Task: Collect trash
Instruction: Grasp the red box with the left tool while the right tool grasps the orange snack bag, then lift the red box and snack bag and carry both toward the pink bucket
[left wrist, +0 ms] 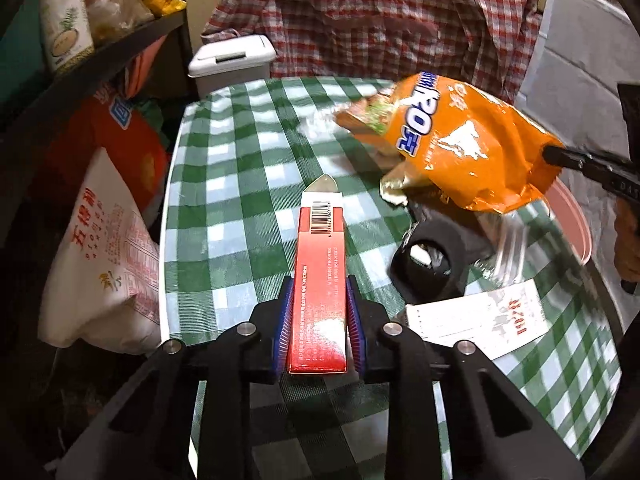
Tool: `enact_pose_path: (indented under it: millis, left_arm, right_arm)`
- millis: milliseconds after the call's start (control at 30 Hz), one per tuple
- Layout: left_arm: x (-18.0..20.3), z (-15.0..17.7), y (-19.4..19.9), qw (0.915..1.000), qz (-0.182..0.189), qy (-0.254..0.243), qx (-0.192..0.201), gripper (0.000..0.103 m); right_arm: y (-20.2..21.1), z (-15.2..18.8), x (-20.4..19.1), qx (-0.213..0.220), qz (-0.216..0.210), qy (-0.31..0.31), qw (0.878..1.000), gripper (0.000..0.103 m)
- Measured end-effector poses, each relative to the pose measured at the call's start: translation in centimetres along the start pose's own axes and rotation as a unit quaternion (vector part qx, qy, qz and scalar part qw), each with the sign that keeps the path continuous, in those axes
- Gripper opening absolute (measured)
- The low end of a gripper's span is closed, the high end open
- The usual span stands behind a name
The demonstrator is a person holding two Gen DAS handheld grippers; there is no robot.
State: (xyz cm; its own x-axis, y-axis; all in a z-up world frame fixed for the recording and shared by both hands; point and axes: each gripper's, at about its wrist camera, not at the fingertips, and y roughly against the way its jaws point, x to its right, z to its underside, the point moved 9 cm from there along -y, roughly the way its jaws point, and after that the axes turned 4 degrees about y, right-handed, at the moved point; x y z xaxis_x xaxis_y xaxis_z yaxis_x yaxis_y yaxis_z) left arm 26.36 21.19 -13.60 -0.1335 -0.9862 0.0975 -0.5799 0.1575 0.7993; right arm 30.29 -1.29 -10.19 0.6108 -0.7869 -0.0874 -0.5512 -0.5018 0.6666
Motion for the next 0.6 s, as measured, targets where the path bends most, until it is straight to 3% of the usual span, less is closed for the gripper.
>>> enact_pose_path:
  millis: [600]
  left_arm:
    - [2.8, -3.2, 5.8, 0.9969, -0.012, 0.031, 0.071, 0.025]
  right_arm:
    - [7.5, -1.5, 0.2, 0.063, 0.016, -0.011, 0.998, 0.003]
